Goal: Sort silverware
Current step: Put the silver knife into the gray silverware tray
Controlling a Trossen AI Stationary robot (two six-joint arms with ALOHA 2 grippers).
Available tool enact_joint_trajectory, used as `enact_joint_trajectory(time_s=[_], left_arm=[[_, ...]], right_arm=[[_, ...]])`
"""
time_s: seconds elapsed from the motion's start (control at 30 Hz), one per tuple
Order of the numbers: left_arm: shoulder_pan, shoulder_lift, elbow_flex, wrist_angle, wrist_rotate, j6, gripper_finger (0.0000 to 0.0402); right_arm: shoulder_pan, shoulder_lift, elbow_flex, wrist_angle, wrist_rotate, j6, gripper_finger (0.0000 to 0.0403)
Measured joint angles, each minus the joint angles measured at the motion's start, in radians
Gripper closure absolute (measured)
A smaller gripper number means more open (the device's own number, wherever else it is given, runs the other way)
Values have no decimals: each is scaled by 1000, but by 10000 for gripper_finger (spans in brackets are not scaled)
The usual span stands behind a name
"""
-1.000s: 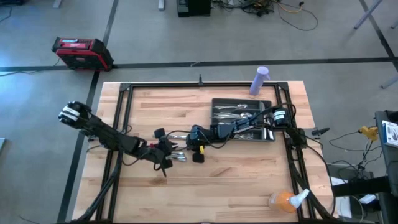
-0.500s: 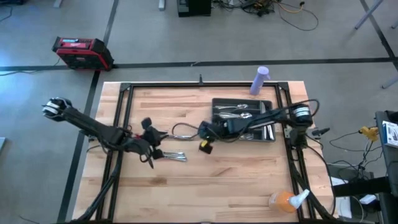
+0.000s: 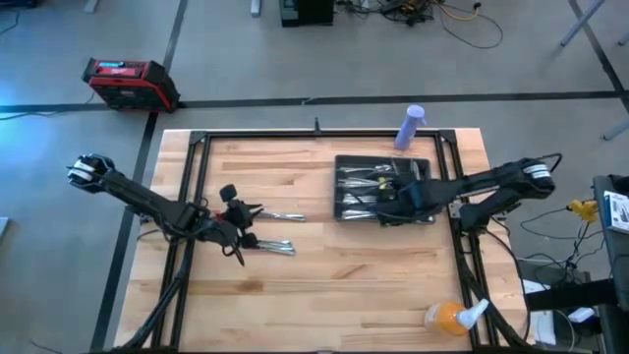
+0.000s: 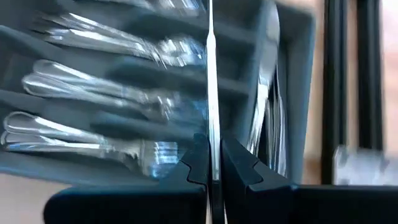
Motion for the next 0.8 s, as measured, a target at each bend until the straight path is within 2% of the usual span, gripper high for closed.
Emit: enact_joint_trajectory(time_s=[0.13,0.3,0.43,0.63,0.8], left_arm=[[1,37,0,22,0,-9,370],[1,72,0,43,1,-27,370],[1,81,0,42,1,-46,370],[1,80,2,51,1,-46,370],[1,80,3,64,1,-48,370]], right_arm=[[12,-49,-124,-10,-133,124,403],[14,-58,-239,-8,-176,211,403],[15,-57,-262,-16,-196,229,403],[-2,-57,-261,23,-138,181,402],[-41,-48,-274,47,-140,102,378]])
